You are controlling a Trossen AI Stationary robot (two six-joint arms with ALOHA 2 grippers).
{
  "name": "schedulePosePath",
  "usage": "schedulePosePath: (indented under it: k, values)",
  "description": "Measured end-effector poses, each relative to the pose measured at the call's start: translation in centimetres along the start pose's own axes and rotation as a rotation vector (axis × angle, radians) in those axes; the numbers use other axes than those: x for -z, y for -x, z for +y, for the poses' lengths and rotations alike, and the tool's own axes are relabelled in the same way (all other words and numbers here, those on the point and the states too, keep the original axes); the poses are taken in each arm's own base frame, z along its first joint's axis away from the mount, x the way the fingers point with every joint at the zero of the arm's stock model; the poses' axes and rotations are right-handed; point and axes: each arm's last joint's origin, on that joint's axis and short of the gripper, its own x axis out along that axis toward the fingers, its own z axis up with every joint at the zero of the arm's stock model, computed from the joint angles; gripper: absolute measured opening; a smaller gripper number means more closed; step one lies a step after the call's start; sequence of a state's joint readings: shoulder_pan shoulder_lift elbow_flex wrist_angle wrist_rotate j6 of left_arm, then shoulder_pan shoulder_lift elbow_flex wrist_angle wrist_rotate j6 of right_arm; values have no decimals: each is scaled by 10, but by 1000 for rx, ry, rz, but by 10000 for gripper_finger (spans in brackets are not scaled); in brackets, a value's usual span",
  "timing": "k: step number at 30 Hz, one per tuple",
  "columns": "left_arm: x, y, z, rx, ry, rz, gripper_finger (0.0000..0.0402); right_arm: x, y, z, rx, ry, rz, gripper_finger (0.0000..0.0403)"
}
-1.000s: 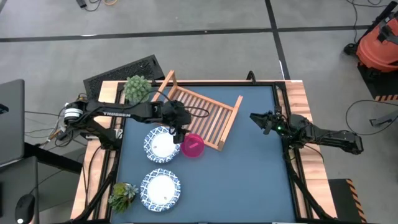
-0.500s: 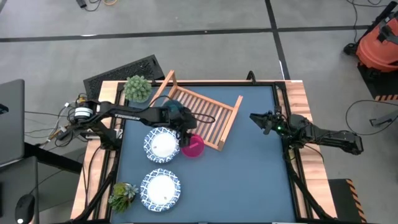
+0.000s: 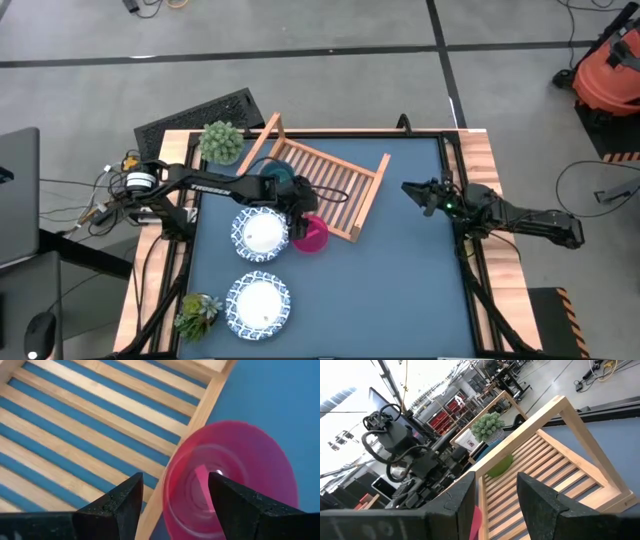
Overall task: Place and stack bowls onto a shelf
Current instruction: Stack the small red bowl on top of the small blue bowl on the shelf
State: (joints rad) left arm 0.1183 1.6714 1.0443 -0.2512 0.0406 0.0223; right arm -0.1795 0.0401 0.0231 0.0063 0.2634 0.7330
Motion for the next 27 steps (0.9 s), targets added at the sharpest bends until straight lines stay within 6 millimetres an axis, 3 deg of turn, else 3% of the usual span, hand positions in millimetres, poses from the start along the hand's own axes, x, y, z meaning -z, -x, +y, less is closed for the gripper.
schedulePosePath:
  k: [27]
  values:
    - [4,-10,-7,78,8,29,207,0,0,0,-1,-27,1,171]
